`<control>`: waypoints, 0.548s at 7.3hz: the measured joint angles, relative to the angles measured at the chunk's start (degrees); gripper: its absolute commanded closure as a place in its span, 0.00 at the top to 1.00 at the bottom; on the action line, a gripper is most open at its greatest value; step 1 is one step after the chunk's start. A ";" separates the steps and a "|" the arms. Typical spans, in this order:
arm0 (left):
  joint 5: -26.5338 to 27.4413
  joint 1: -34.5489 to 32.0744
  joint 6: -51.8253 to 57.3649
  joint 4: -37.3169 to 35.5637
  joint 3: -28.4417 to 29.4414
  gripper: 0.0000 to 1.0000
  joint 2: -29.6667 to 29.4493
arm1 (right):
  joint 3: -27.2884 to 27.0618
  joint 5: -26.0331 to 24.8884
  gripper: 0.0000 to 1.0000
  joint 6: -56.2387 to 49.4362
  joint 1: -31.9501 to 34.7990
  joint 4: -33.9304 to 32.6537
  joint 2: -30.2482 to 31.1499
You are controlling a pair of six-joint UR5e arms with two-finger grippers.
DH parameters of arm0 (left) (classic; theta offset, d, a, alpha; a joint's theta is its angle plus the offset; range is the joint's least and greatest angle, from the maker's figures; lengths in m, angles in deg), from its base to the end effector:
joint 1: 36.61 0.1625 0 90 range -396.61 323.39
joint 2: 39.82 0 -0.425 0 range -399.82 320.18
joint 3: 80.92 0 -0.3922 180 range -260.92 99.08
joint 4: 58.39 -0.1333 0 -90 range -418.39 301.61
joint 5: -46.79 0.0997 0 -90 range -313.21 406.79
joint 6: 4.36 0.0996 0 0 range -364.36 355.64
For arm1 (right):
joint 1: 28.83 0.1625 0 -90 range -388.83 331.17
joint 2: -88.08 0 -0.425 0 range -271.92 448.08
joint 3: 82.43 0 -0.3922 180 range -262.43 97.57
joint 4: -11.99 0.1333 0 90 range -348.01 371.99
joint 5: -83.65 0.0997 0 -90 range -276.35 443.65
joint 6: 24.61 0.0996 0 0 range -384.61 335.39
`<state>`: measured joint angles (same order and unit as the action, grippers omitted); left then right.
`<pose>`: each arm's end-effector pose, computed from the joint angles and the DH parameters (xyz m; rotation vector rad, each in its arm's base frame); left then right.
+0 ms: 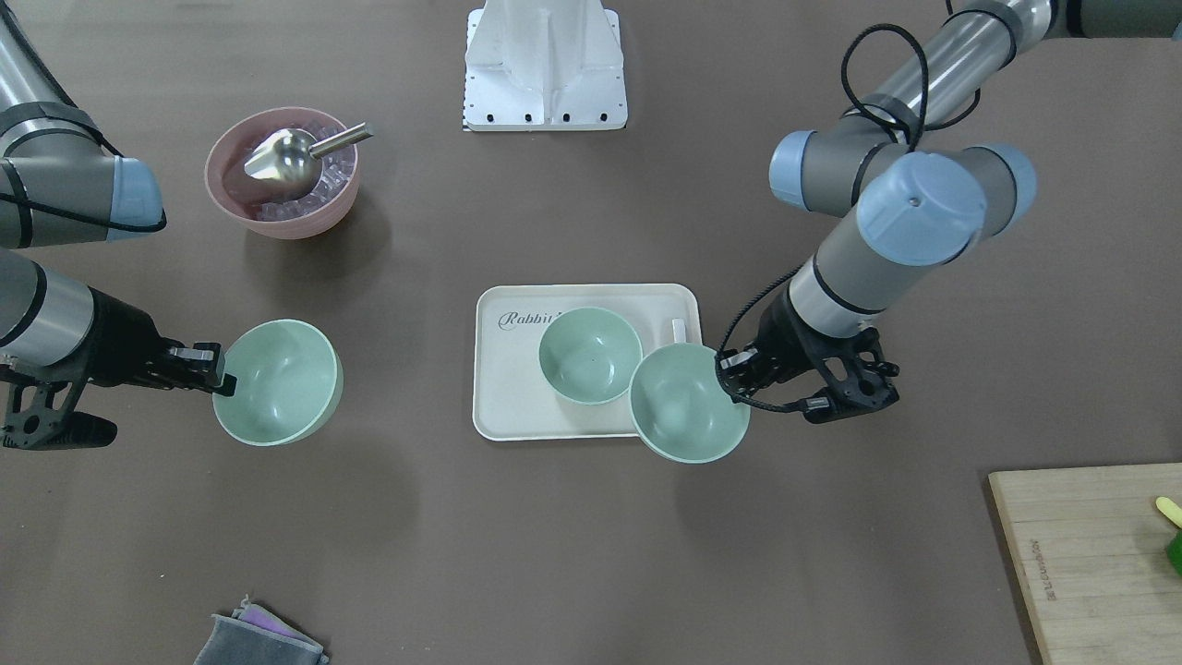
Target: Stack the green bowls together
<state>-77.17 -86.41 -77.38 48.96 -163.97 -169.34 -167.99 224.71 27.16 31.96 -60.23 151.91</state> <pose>0.4108 -0.6065 0.2561 0.0022 1.0107 -0.2654 -0.2775 -0.6108 0.3836 -0.0659 -1.0626 0.0488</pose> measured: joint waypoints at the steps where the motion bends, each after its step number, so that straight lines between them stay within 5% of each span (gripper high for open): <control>1: 1.01 1.77 -1.09 -2.48 -1.09 0.00 -1.16 | 0.01 0.00 0.00 0.94 -0.06 0.03 -0.45; 4: 2.77 5.60 -2.15 -5.58 -2.50 0.00 -2.13 | -0.12 -0.39 0.00 1.63 -0.34 0.20 -0.94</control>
<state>-74.40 -80.81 -79.54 43.39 -166.47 -171.46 -168.11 224.32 28.78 31.63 -60.04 150.96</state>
